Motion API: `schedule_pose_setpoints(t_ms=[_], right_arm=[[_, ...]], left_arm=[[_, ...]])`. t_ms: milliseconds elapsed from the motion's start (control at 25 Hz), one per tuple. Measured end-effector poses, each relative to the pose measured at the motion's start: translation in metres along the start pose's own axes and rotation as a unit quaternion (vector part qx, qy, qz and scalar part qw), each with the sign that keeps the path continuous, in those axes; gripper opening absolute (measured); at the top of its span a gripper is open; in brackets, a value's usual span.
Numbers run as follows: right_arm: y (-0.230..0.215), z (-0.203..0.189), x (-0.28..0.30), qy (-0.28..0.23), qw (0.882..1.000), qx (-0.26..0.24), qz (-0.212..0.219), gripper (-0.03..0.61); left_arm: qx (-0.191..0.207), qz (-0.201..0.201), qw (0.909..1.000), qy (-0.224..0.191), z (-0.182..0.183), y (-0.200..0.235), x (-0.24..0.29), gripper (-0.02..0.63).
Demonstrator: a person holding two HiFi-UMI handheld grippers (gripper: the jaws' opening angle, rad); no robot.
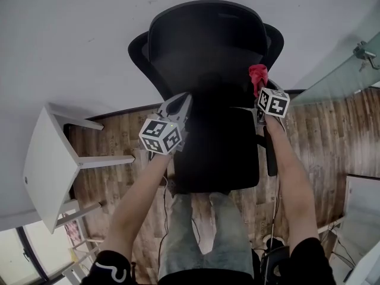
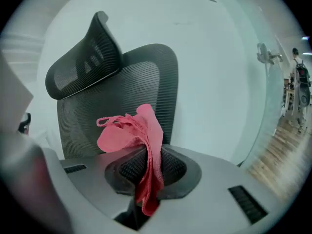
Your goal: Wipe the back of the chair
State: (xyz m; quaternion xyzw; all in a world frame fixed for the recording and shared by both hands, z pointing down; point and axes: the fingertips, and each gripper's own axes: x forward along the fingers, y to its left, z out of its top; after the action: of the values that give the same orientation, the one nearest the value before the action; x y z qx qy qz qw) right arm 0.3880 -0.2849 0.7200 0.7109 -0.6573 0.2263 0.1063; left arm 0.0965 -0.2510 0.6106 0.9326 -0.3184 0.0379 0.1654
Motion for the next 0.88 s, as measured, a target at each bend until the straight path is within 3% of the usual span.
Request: schedule_pose_setpoints(t_ms=[240,400,640,880], right_arm=[[-0.055,-0.01,-0.014,-0.001,0.999,0.031,-0.044,0.071],[-0.064,-0.014,-0.035,-0.005,0.997,0.043,-0.063,0.071],[-0.009,-0.025,-0.047,-0.008,1.0,0.006,-0.007,0.071],[0.078,-0.035,-0.038,-0.011,0.999,-0.005,0.049,0.071]], left_arm=[[0.001,-0.01,0.9999,0.002,-0.002,-0.017,0.012,0.025],[-0.008,-0.013,0.9999,0.004,-0.006,-0.016,0.011,0.025],[-0.018,-0.019,0.9996,0.004,-0.014,-0.009,0.005,0.025],[-0.008,-0.027,0.9994,0.02,-0.025,0.013,-0.031,0.025]])
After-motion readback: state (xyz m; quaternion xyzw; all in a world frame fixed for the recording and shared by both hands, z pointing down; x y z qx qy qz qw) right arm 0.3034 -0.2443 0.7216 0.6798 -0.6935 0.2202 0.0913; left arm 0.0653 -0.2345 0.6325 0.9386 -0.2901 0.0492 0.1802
